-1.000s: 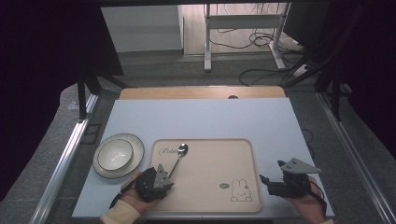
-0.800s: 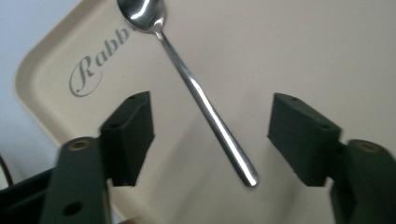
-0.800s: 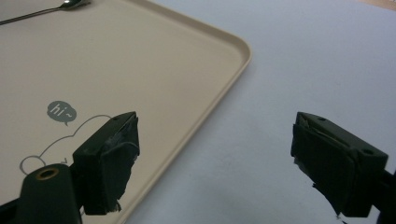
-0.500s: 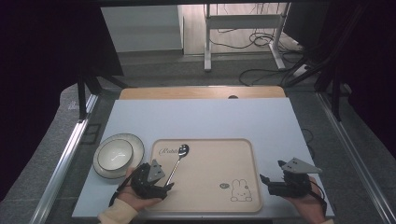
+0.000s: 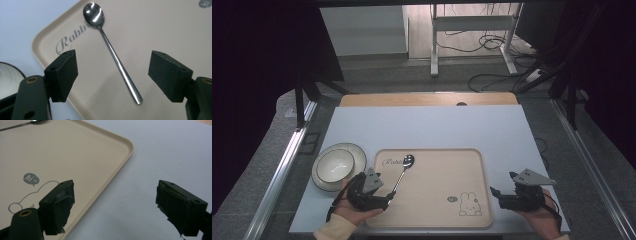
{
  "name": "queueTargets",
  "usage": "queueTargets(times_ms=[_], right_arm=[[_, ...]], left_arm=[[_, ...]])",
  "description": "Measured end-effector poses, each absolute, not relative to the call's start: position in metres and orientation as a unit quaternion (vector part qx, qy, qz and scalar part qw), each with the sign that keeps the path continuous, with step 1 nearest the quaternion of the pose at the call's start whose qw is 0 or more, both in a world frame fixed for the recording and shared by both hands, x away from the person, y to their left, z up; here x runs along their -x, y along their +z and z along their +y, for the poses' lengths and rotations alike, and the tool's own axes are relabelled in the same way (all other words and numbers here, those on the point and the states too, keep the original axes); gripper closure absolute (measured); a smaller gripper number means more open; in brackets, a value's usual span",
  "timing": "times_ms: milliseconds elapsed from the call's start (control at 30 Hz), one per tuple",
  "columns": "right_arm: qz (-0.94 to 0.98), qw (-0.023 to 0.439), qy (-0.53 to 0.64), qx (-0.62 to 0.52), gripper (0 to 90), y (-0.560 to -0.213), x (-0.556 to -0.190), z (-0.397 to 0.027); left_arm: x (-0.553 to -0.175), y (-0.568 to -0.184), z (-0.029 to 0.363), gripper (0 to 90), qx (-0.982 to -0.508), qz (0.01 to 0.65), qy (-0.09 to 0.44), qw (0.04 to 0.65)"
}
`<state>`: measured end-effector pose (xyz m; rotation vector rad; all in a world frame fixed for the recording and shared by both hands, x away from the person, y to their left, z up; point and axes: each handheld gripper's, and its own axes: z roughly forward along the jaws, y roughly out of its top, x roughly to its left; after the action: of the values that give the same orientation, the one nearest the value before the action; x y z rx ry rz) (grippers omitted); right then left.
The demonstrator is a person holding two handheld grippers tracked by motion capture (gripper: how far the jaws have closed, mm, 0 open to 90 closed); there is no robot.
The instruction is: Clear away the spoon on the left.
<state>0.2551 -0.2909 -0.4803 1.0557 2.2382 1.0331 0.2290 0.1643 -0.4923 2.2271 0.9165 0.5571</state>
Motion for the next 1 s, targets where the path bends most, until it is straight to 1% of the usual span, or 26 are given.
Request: queueTargets(times_ms=[200, 300, 633, 767, 1000], right_arm=[[0.81, 0.23, 0.375, -0.388, 15.9, -0.48, -0.256, -0.293], [0.811, 0.229, 0.373, -0.388, 15.9, -0.481, -0.256, -0.292], [0.813, 0.229, 0.367, -0.39, 16.1, -0.483, -0.258, -0.293], [0.813, 0.228, 0.365, -0.392, 16.2, -0.483, -0.258, -0.294], [0.814, 0.229, 0.364, -0.391, 16.2, -0.484, -0.258, -0.293]], left_arm=[[-0.221, -0.481, 0.177, 23.7, -0.836, 0.361, 0.23, 0.343], [-0.215, -0.475, 0.19, 23.8, -0.825, 0.375, 0.241, 0.348], [-0.211, -0.469, 0.221, 24.1, -0.795, 0.412, 0.261, 0.361], [-0.21, -0.466, 0.228, 24.2, -0.787, 0.42, 0.263, 0.367], [-0.21, -0.467, 0.228, 24.2, -0.787, 0.418, 0.263, 0.37]])
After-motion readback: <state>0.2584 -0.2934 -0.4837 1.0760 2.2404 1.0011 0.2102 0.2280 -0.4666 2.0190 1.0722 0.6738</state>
